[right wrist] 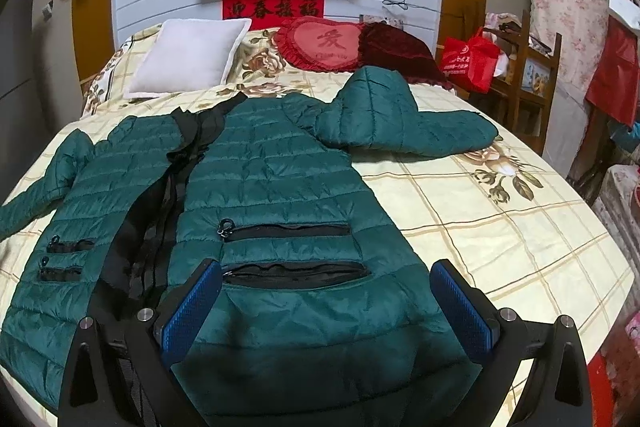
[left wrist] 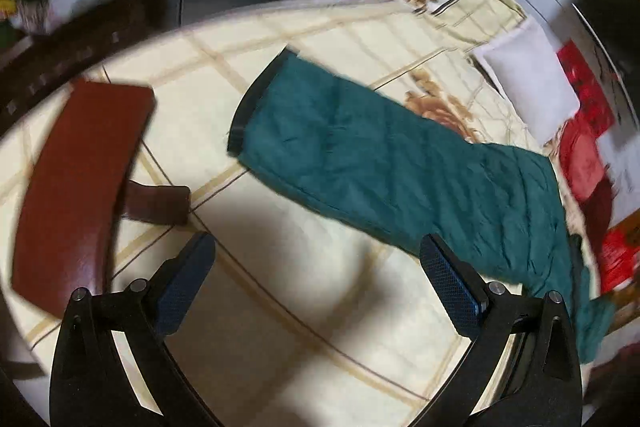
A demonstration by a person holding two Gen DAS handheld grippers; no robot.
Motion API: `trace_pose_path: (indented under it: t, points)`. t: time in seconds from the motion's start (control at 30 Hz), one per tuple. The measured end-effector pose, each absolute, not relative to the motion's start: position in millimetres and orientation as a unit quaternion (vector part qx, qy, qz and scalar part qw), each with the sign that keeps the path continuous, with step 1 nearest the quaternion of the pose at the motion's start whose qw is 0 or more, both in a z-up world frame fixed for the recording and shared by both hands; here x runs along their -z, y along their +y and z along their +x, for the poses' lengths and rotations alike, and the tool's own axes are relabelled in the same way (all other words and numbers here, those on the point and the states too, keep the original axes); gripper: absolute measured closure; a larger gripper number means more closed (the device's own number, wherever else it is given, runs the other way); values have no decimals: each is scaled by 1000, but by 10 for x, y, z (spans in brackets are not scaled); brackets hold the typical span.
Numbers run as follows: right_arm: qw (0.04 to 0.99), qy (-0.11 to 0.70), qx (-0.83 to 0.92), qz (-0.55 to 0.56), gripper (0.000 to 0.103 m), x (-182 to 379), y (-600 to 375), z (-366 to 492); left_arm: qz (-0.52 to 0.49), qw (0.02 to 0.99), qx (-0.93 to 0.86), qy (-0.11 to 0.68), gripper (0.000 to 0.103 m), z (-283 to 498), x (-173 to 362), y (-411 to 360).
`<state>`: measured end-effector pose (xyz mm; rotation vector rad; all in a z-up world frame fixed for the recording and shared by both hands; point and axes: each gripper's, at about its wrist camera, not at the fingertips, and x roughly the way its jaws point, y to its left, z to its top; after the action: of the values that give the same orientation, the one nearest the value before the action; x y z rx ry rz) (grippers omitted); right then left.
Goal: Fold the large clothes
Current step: 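Grasp the green jacket's sleeve cuff with the left tool and lift it, then carry the held sleeve across the jacket body with the left tool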
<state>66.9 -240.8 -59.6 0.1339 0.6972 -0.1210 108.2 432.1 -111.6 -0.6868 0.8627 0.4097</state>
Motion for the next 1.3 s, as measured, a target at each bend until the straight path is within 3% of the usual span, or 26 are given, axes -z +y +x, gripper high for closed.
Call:
trace_pose_path:
  t: [0.23,0.4,0.57,0.67,0.8,0.87,0.93,0.97,1.0,1.2,1.3]
  points:
    - [934,349,49,55,0,627,-2301,729,-308,848,-171,397,1,1362,1202,4506]
    - [932,355,48,50,0,653,-2265,772,-382,848,-120,347,1,1488,1196,4675]
    - [932,356,47,48,0,658,-2249,782,-436,845,-71,301,20,1500,1194,4808]
    - [932,357,46,45,0,671,-2220,802,-432,851,-57,293,23,1516,1144,4835]
    - [931,359,42,42,0,678,-2162,825,-426,849,-67,305,35,1564,1153,4890]
    - [932,360,39,37,0,677,-2117,835,-424,846,-82,312,50,1616,1181,4939]
    - [932,360,38,34,0,677,-2093,835,-437,837,-97,316,54,1641,1224,4992]
    - [932,360,38,33,0,676,-2089,831,-435,833,-111,322,66,1651,1253,5010]
    - [931,361,38,34,0,676,-2093,829,-435,830,-123,327,70,1667,1274,5026]
    - [930,364,41,42,0,686,-2136,829,-397,833,-168,347,69,1761,1266,5004]
    - [929,365,39,44,0,692,-2139,831,-381,839,-167,351,49,1859,1234,4973]
